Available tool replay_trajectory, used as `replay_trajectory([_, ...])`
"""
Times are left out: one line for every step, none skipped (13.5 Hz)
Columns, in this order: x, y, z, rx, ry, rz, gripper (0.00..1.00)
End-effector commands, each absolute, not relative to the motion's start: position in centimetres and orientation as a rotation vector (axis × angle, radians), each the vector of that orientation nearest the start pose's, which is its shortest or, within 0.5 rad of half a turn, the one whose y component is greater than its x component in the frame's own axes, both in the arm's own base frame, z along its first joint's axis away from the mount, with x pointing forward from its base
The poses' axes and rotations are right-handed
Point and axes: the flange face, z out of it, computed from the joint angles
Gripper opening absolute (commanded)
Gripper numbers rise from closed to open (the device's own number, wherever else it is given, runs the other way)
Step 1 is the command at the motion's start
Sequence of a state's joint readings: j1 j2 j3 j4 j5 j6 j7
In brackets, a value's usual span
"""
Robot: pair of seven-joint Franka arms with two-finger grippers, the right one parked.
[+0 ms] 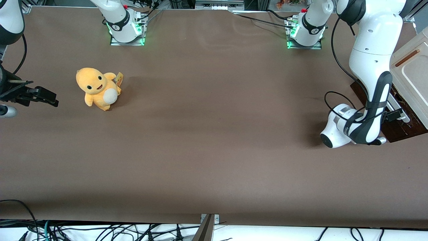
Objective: Open lower drawer with left arm only
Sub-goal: 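Close the left gripper around the white drawer handle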
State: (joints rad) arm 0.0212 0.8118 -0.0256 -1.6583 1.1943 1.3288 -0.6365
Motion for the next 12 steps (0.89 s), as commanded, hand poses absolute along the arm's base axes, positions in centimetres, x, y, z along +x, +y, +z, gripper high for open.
replay_trajectory([59.51,11.94,16.44,-1.628,-0.104,0.575,0.56])
replay_trajectory([59.5,12.04,16.54,-1.626,-0.116,0.567,0.45])
replay_trajectory([59.45,12.21,16.44,-1.625,-0.127,0.561,0.4])
replay_trajectory([59.45,12.22,16.43,-1.624,-0.129,0.558,0.32])
replay_trajectory([59.47,12.21,16.42,-1.626,-0.127,0.558,0.28])
replay_trajectory([59.48,12.2,16.41,-1.626,-0.129,0.555,0.24])
replay_trajectory([59.53,12.2,16.46,-1.626,-0.136,0.548,0.21])
replay_trajectory([59.5,12.2,16.36,-1.623,-0.148,0.538,0.17])
replay_trajectory([59.53,12.2,16.32,-1.622,-0.151,0.534,0.14])
replay_trajectory([59.52,12.11,16.09,-1.622,-0.148,0.535,0.12])
replay_trajectory([59.56,12.02,16.05,-1.622,-0.147,0.534,0.12])
replay_trajectory([59.68,11.56,16.08,-1.623,-0.142,0.528,0.12])
